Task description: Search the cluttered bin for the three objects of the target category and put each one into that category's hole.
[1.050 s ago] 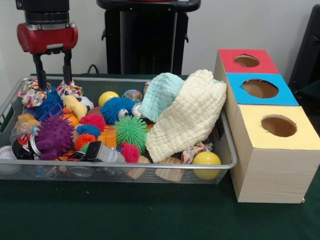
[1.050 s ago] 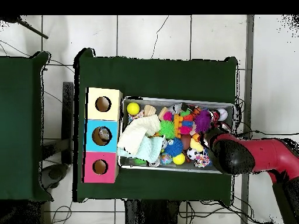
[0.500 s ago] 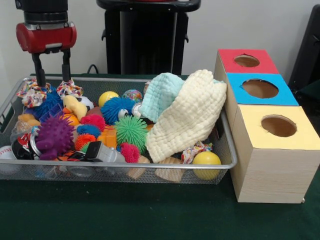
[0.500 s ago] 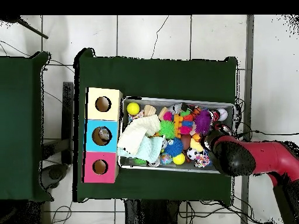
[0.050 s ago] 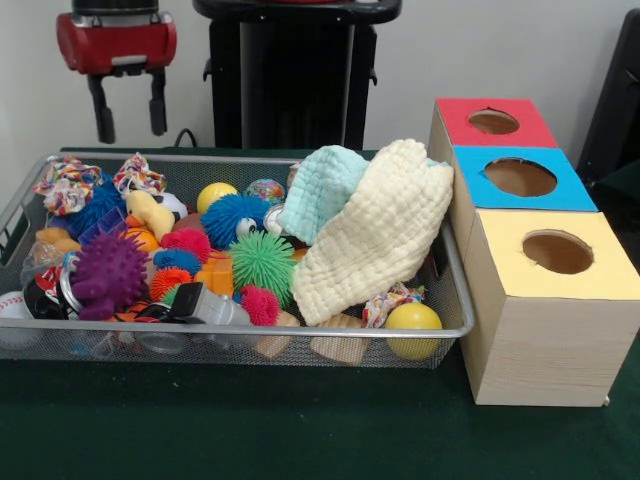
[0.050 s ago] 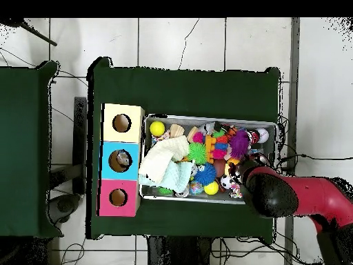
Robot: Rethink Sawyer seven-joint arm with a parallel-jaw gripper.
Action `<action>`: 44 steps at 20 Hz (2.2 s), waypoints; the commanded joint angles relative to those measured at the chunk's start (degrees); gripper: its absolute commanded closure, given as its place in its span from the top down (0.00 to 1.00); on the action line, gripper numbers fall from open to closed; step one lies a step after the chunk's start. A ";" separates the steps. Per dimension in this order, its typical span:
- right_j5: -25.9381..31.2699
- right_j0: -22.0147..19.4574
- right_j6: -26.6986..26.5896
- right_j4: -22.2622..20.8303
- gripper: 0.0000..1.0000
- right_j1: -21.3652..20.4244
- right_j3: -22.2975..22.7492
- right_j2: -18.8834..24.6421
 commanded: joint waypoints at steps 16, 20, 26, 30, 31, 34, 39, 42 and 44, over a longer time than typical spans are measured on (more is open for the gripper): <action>-3.11 33.90 35.85 15.50 1.00 -8.22 3.07 -20.23; -3.39 33.63 33.67 15.96 1.00 -6.91 1.75 -20.81; -2.44 30.71 28.48 17.70 1.00 -6.94 1.49 -19.12; -2.26 27.30 22.62 15.25 1.00 -5.17 -0.14 -16.80; -2.61 26.25 21.49 14.65 1.00 -4.62 -0.47 -16.21; -2.11 23.31 18.01 13.32 1.00 -3.58 -1.56 -14.47; -1.03 18.93 13.47 11.38 1.00 -1.50 -3.89 -11.85; 0.05 16.48 10.13 9.80 1.00 -0.33 -5.42 -10.23; 0.74 14.58 7.97 8.82 1.00 0.47 -6.29 -8.87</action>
